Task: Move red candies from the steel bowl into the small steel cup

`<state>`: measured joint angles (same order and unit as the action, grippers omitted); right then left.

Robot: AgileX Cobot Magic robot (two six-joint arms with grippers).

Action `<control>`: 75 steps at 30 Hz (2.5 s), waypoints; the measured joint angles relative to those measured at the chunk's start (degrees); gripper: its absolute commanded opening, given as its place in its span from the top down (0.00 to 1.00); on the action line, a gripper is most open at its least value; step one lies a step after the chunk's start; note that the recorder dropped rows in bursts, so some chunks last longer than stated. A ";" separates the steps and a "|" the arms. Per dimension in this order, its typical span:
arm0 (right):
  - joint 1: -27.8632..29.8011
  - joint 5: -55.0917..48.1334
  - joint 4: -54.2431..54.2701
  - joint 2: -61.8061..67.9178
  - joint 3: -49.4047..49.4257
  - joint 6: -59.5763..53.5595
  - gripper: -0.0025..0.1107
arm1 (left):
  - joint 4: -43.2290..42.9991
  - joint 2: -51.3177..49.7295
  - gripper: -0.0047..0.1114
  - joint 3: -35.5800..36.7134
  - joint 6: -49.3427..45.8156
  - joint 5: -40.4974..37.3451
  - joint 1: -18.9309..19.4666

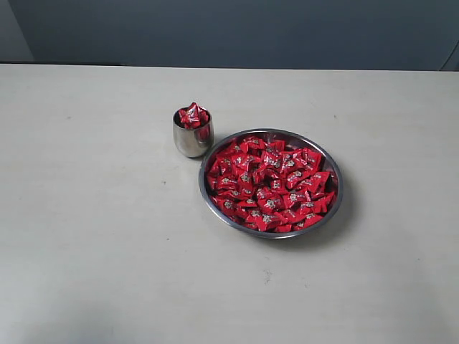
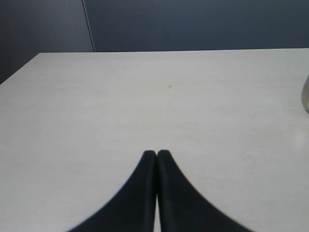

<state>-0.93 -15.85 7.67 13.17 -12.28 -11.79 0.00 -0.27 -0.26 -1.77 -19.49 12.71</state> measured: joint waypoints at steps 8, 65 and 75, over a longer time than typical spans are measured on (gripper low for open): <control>0.00 -0.44 -8.58 -4.66 6.73 11.03 0.97 | 0.00 0.00 0.96 0.00 0.00 0.00 0.00; 0.00 -4.89 -8.63 -12.82 12.01 11.79 0.97 | 0.00 0.00 0.96 0.00 0.00 0.00 0.00; 0.00 -4.89 -8.63 -12.82 12.01 11.79 0.97 | 0.00 0.00 0.96 0.00 0.00 0.00 0.00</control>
<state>-0.93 -20.74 -0.96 0.35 -0.28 0.00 0.00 -0.27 -0.26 -1.77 -19.49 12.71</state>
